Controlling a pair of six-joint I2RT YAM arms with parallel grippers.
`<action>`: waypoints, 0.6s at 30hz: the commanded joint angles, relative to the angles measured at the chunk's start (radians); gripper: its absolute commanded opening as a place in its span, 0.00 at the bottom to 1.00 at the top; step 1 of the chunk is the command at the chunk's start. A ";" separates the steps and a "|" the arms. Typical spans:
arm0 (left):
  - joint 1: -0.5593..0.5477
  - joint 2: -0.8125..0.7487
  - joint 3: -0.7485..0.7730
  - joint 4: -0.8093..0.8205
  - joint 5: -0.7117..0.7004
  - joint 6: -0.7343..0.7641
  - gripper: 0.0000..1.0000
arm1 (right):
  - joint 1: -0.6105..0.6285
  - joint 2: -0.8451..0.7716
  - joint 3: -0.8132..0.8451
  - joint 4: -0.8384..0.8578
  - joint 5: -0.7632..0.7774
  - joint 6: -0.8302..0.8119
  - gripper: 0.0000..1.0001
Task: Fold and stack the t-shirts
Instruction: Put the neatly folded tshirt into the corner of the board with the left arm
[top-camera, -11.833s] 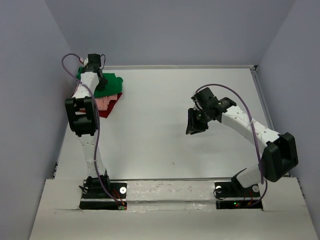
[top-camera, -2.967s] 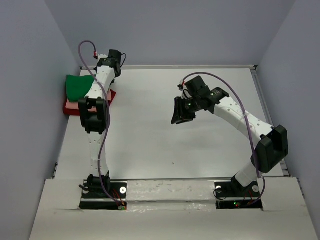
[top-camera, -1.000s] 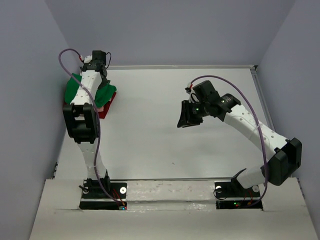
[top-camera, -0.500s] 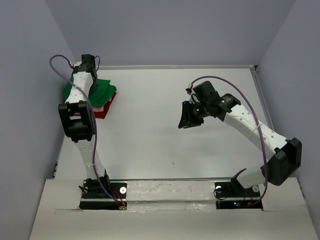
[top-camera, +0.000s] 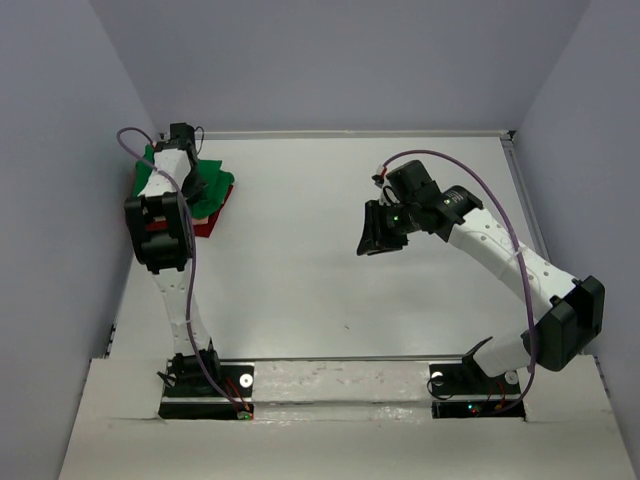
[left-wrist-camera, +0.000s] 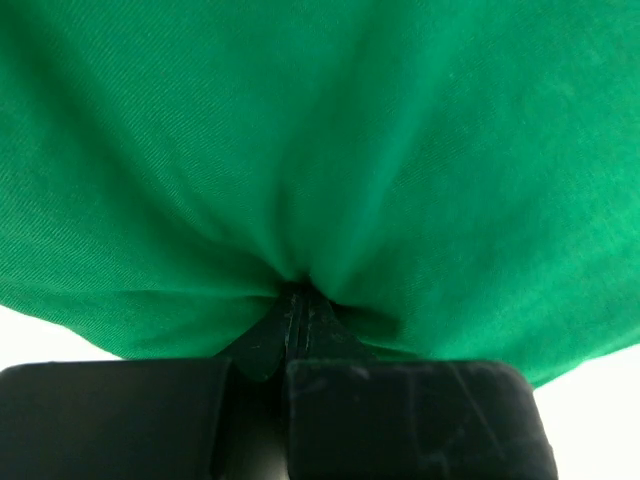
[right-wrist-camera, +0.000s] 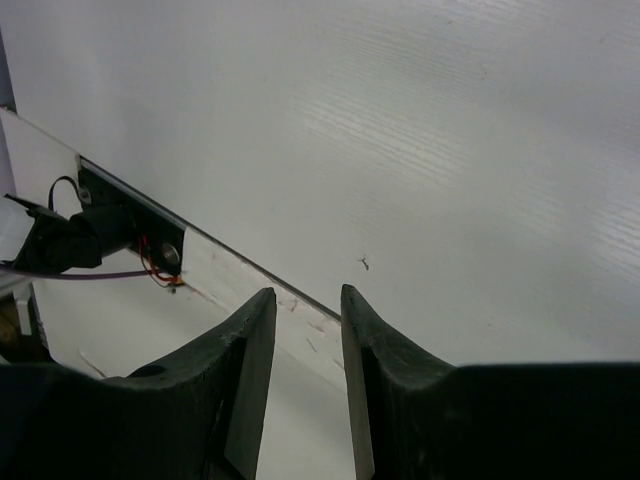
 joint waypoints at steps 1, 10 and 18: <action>0.007 0.055 0.028 -0.015 0.127 0.002 0.00 | -0.002 -0.025 0.040 -0.005 0.018 0.009 0.38; 0.020 0.164 0.122 -0.036 0.187 0.013 0.00 | -0.002 -0.014 0.056 -0.016 0.026 0.010 0.38; 0.020 0.227 0.215 -0.048 0.193 0.030 0.00 | -0.002 0.002 0.079 -0.028 0.037 0.007 0.38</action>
